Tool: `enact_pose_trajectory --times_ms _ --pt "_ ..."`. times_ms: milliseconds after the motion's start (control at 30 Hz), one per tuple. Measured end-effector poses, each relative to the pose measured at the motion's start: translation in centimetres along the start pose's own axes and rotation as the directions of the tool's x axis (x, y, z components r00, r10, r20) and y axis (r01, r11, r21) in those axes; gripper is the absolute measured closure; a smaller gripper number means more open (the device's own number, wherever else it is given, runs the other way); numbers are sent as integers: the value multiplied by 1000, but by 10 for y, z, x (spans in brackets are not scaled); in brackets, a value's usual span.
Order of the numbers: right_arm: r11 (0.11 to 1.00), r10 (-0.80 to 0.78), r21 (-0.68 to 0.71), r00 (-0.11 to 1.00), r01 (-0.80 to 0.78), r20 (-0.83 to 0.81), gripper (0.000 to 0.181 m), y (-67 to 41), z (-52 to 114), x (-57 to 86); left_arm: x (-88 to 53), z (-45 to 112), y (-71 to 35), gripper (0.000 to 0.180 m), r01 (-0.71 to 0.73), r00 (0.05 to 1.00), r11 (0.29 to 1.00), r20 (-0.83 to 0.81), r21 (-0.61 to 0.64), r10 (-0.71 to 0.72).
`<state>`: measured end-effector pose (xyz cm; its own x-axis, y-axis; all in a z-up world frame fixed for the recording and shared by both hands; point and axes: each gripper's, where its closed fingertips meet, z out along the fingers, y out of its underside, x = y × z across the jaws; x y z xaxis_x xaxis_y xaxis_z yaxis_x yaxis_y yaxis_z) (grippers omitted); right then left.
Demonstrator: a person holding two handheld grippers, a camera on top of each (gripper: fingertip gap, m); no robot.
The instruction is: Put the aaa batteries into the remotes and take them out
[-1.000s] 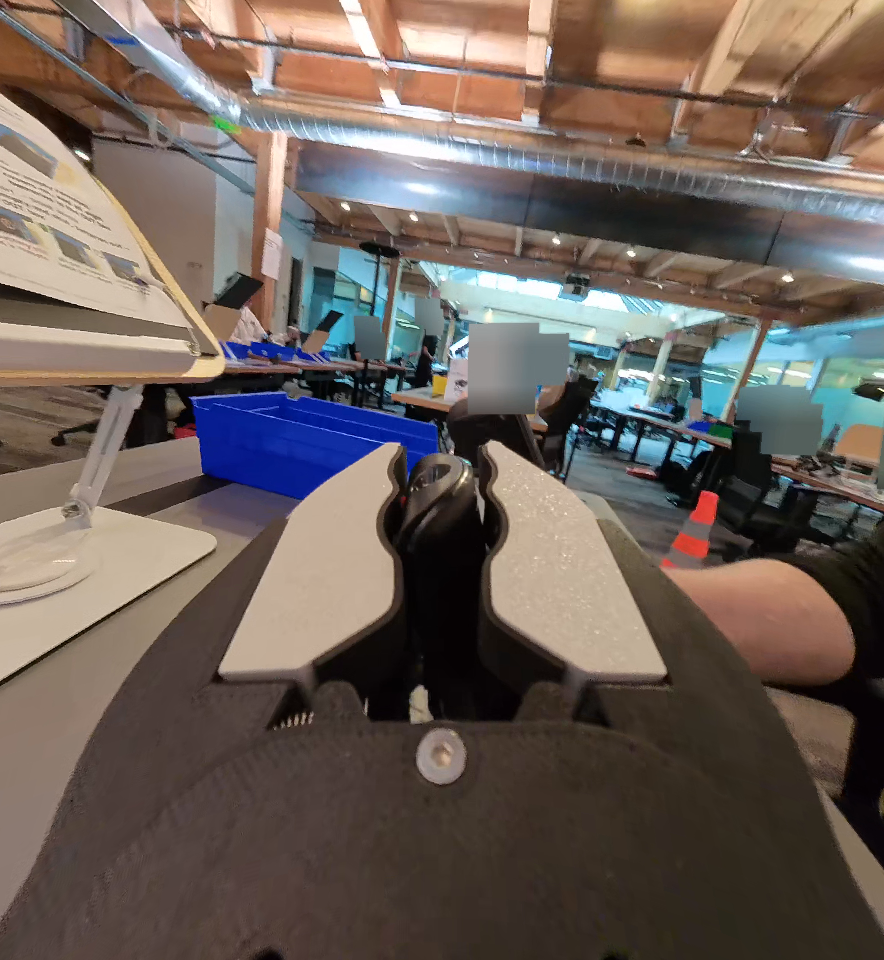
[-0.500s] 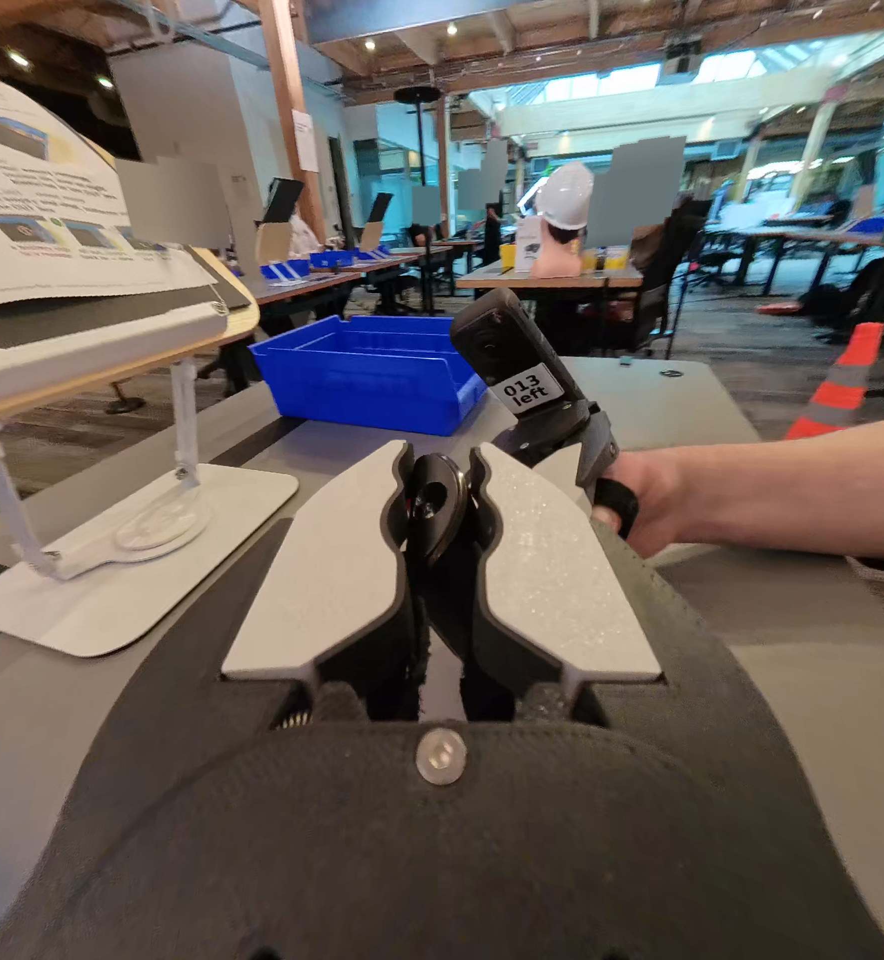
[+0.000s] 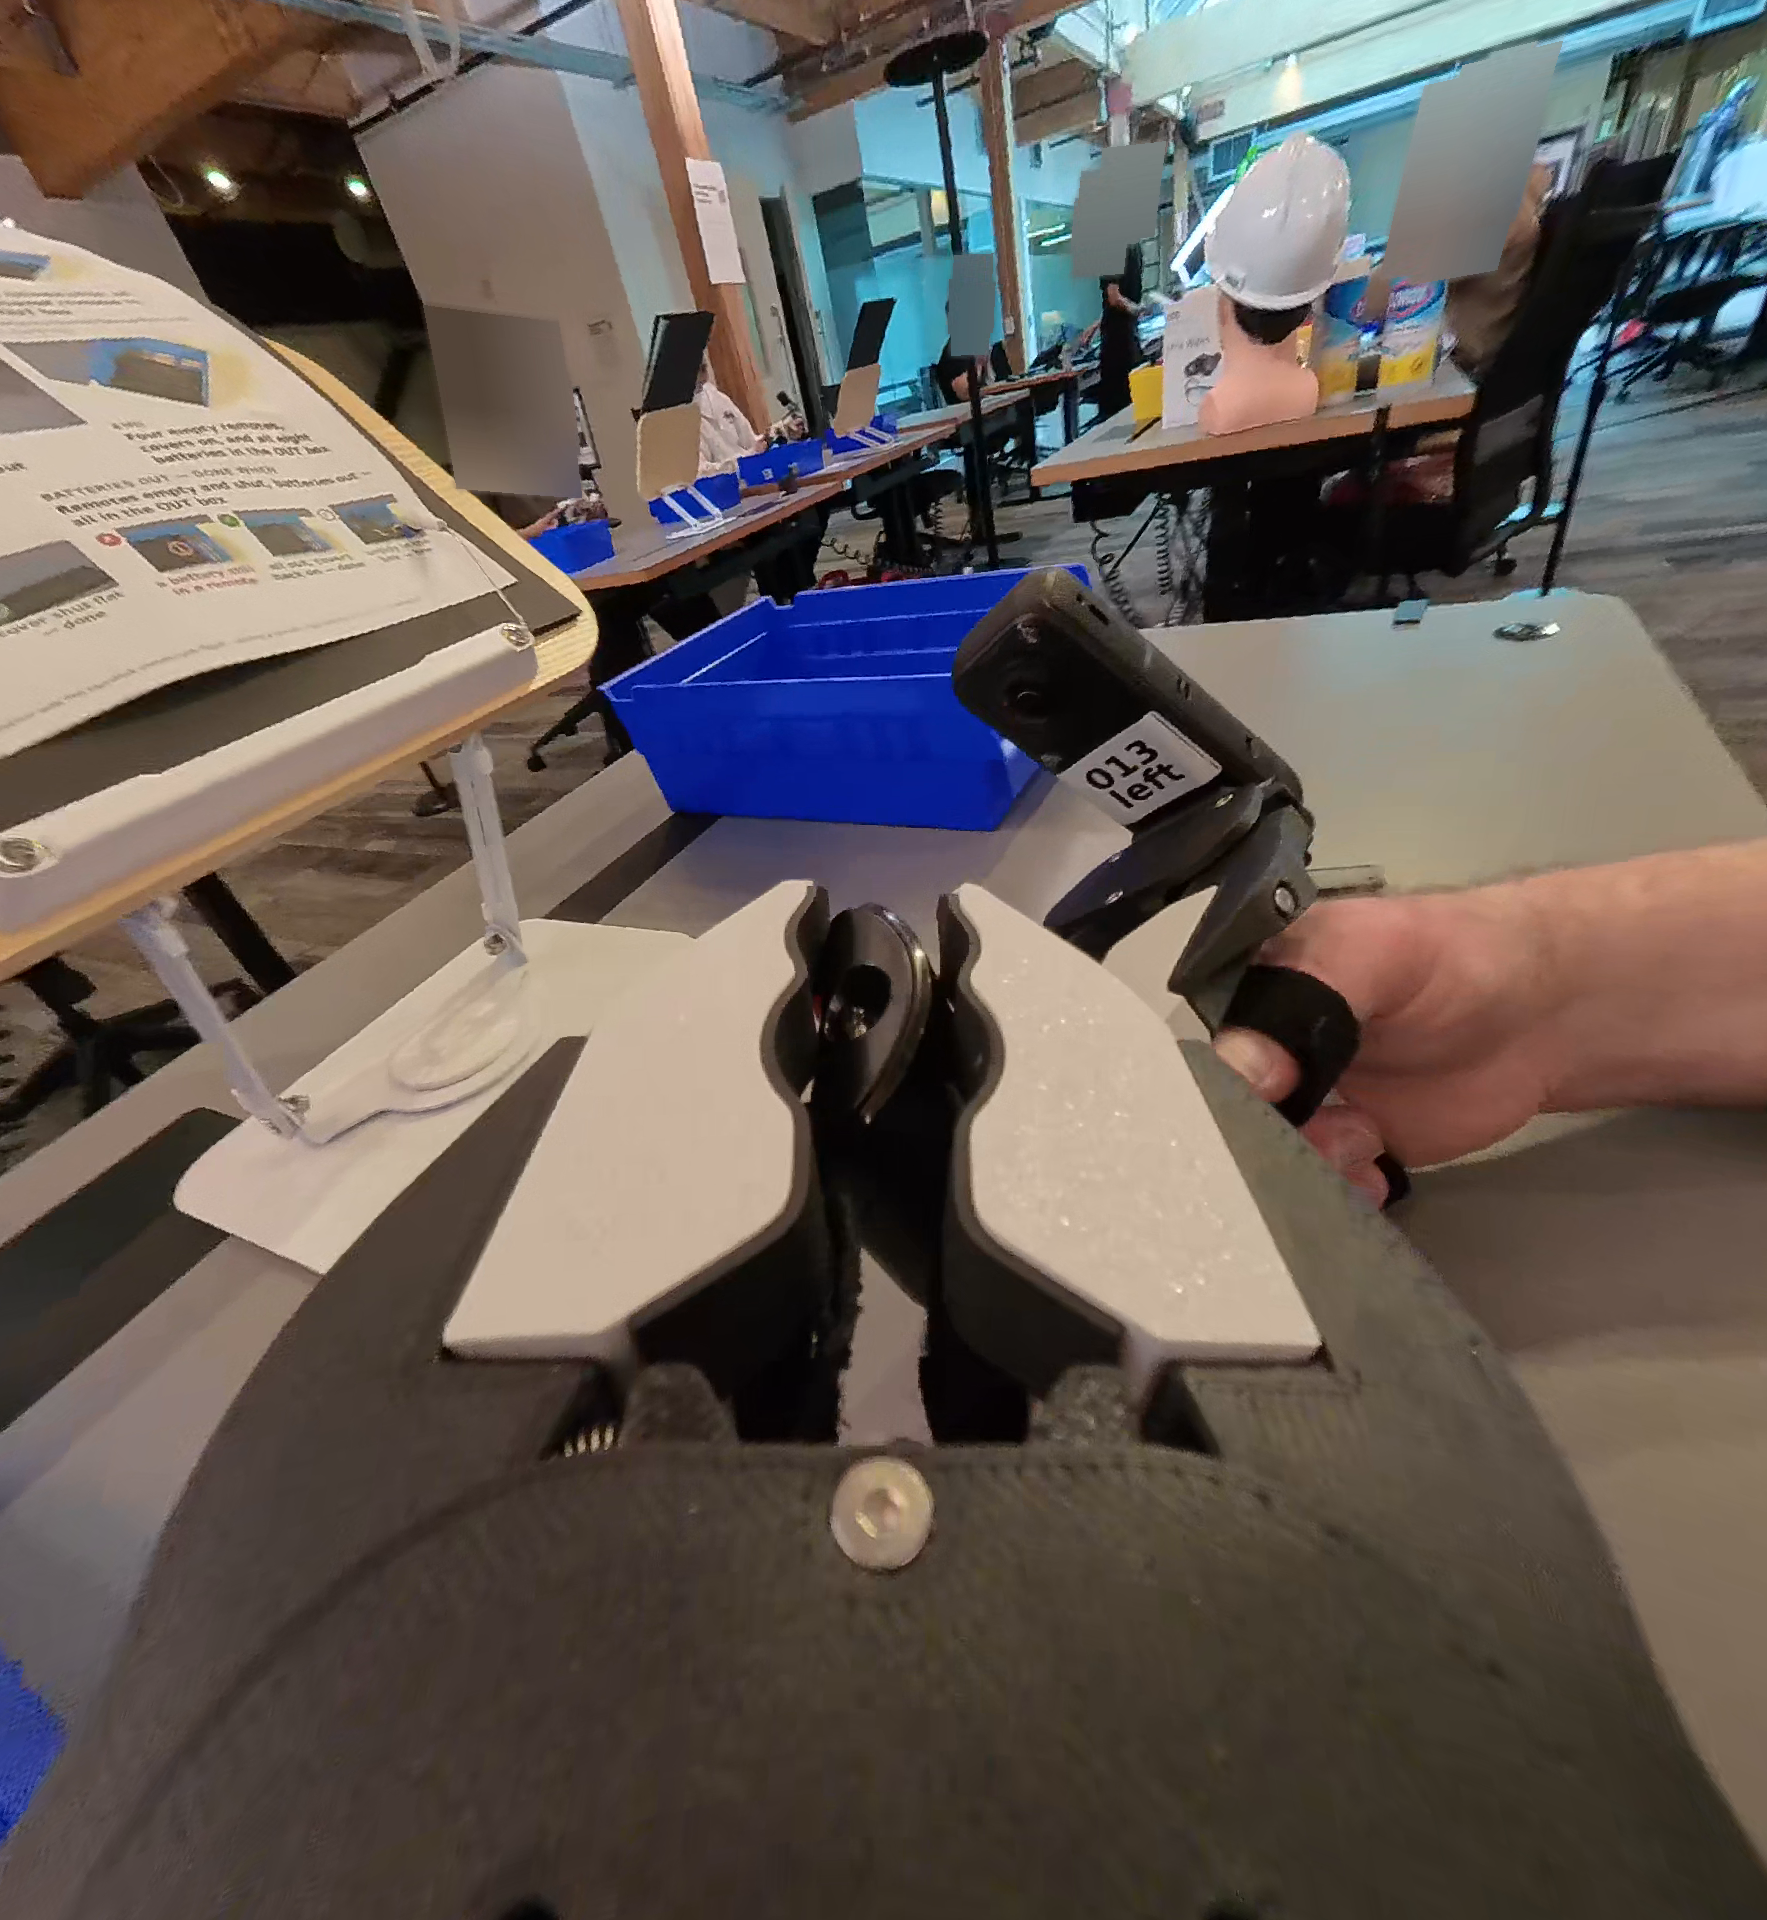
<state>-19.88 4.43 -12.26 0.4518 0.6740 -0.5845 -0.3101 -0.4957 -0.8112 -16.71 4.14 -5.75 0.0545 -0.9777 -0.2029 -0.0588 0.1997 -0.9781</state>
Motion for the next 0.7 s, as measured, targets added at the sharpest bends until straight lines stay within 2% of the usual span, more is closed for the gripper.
enact_pose_trajectory --times_ms 400,700 --pt "994 105 41 994 -104 -9 143 1 -5 2 1 7 -2 160 62 998 998 21 -17 -61" --pt "992 122 -4 989 -122 -83 147 10 -11 10 -4 9 -1 159 8 998 999 62 -44 -5"
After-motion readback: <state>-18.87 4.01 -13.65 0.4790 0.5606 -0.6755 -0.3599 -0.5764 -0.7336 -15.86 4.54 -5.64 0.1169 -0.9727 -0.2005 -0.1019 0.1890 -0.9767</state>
